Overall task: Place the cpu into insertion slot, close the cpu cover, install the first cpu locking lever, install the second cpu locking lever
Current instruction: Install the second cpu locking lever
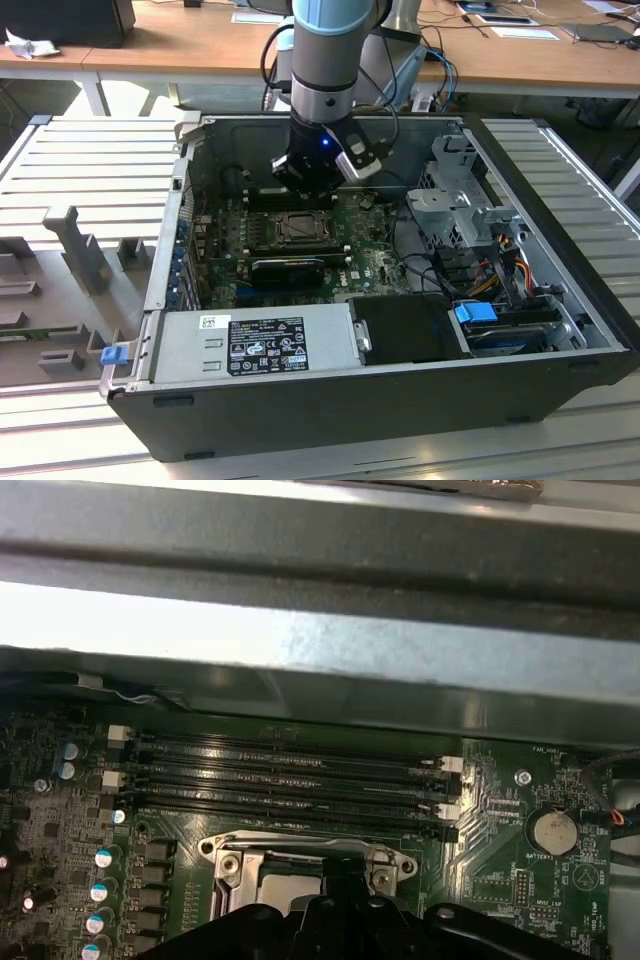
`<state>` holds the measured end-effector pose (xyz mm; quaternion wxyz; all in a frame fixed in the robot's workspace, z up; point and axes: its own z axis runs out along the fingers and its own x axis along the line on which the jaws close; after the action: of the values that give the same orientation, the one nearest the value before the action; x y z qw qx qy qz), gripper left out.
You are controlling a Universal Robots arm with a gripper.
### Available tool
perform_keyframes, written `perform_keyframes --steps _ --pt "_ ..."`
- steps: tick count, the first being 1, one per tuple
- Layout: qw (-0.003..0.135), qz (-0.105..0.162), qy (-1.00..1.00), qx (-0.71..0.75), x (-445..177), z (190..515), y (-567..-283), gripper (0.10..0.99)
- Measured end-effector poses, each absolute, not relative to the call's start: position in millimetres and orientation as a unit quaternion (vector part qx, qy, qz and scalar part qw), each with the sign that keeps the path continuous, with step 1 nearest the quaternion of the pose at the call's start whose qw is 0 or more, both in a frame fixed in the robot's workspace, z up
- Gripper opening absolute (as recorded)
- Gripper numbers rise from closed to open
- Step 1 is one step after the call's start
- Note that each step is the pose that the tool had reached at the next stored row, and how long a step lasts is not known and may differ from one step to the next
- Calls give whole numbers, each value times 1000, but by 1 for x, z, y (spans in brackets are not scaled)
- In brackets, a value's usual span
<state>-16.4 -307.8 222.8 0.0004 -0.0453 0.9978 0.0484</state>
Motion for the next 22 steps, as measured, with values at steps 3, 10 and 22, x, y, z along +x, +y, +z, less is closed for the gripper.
perform_keyframes --steps 3,10,22 --pt "0 48 998 -45 -16 229 -308 106" --pt "-1 49 998 -45 -16 242 -308 106" --pt "-1 49 998 -45 -16 247 -319 106"
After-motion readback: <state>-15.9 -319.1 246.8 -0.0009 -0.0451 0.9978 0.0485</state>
